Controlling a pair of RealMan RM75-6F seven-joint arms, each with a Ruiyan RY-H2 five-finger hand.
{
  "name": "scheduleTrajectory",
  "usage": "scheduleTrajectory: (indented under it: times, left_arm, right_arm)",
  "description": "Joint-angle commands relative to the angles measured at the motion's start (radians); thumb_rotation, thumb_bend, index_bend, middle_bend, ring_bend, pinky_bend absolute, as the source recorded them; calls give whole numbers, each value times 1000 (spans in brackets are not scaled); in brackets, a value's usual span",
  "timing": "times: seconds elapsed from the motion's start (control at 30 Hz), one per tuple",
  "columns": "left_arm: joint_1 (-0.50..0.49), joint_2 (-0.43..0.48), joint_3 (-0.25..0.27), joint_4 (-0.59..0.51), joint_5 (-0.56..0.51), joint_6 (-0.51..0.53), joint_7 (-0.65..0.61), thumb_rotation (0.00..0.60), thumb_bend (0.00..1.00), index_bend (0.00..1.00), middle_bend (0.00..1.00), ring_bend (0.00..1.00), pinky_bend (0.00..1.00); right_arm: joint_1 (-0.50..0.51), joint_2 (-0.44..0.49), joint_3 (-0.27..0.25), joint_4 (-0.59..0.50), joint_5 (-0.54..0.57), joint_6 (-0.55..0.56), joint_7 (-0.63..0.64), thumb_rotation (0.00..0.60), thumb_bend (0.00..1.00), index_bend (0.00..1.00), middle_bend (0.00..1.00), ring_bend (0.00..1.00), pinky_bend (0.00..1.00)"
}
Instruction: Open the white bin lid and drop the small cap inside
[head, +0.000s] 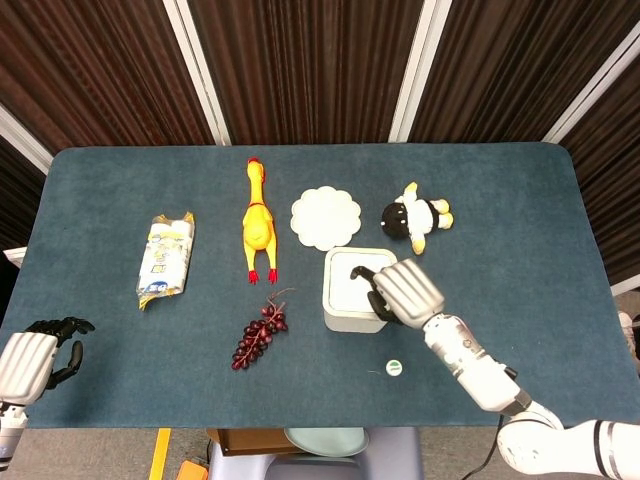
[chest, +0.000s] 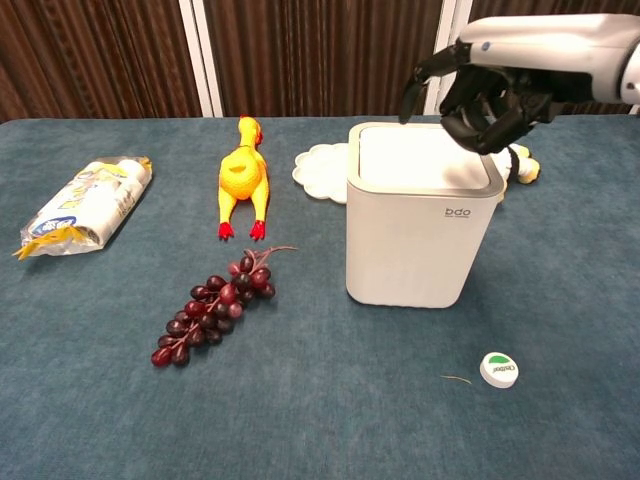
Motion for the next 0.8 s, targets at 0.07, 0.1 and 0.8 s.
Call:
scheduleTrajectory:
  times: [0.07, 0.1, 0.8]
  left_arm:
    - [0, 2, 0, -1, 0, 1, -4, 600, 637, 405, 445, 463, 460]
    - [1, 2, 0, -2, 0, 1, -4, 600, 636, 406, 446, 463, 460]
    - [1, 7, -2, -4, -3, 1, -15, 600, 636, 409, 462, 465, 460]
  right_arm:
    - [16, -16, -18, -1, 27, 10, -26, 600, 690, 451, 800, 705, 829]
    - [20, -19, -21, 1, 32, 13, -29, 600, 690, 453, 800, 705, 828]
    - [80, -88, -67, 80, 68, 3, 11, 600, 690, 466, 800, 706, 829]
